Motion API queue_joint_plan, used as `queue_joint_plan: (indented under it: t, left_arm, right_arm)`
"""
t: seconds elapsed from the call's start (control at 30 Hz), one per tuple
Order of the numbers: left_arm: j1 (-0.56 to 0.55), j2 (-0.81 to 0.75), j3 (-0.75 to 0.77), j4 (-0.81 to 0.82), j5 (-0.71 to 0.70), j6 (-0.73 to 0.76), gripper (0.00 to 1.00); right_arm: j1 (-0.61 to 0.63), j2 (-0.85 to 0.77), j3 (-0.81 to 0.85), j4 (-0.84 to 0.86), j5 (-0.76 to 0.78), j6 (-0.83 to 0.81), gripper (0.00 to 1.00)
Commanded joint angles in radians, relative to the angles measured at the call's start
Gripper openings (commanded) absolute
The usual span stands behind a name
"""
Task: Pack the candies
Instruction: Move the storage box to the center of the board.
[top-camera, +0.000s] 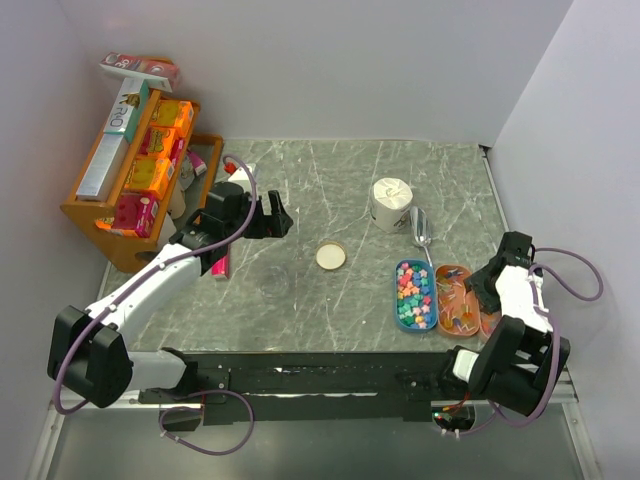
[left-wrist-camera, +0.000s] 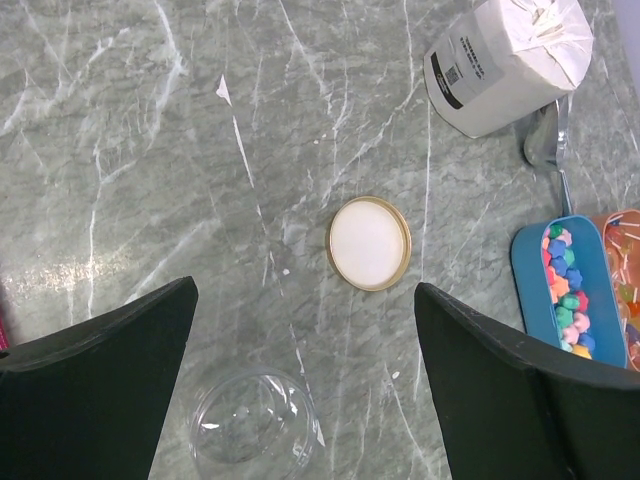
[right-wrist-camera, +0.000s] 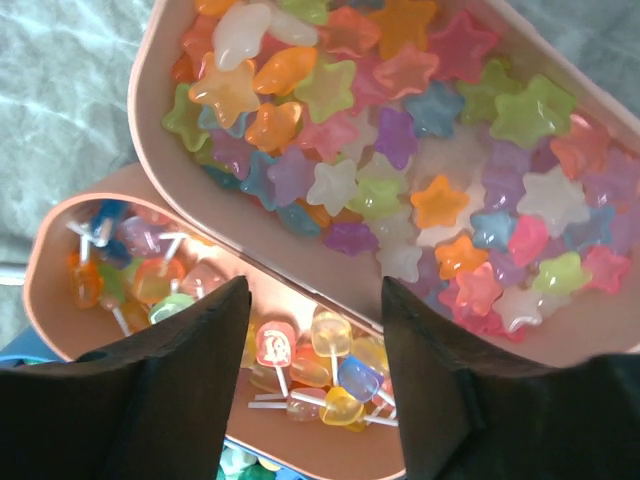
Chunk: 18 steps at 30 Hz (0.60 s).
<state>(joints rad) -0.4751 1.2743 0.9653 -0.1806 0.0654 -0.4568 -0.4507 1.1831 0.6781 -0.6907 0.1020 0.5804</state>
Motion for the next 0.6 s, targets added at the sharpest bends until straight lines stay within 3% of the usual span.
queue_joint_plan:
  t: [0.0,0.5,0.57]
  left_arm:
    - [-0.002,-0.009,0.027,0.021,0.01,-0.002,0.96]
    - [-0.003,-0.056,-0.031,0.052,-0.012,-0.016,0.96]
    - [-0.003,-0.07,-0.043,0.058,-0.015,-0.02,0.96]
  right_arm:
    - [0.0,0.021,-0.02,0.031,-0.082,0.003,0.57]
    - [0.046,0.059,-0.02,0.048,-0.165,-0.057,0.35]
    - [0.082,0.072,-0.012,0.049,-0.156,-0.048,0.25]
